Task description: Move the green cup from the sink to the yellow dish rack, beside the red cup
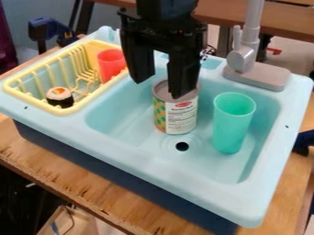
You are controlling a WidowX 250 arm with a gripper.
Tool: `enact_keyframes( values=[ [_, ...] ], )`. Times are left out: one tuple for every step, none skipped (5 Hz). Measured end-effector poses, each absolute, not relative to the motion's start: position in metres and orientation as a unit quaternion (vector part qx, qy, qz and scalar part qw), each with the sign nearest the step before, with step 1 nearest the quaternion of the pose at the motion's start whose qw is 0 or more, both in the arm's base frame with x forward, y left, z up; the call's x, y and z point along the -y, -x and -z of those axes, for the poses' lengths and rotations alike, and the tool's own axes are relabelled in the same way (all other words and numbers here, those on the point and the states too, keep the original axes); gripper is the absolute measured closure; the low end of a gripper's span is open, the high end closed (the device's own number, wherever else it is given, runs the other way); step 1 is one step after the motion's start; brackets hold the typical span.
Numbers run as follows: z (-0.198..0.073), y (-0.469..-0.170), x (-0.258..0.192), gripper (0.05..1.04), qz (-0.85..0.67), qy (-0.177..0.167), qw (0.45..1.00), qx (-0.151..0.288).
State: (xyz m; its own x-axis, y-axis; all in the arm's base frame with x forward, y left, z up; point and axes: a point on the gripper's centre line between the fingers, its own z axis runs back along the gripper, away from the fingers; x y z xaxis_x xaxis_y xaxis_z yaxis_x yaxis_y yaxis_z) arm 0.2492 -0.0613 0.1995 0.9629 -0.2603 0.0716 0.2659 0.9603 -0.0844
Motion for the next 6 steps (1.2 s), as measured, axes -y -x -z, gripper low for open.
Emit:
enact_keyframes(
  values=[
    [-0.192,-0.249,0.062,0.081,0.132,0.046,0.99,0.016],
    [-0.183,-0.269,0.073,0.081,0.126,0.061,0.99,0.019],
    [-0.176,-0.288,0.093,0.081,0.15,0.069,0.986,0.024],
    [-0.176,-0.304,0.1,0.081,0.159,0.07,0.984,0.031],
    [-0.172,-0.31,0.113,0.081,0.166,0.062,0.984,0.024],
    [-0.164,-0.319,0.117,0.081,0.159,0.055,0.986,0.016]
  ],
)
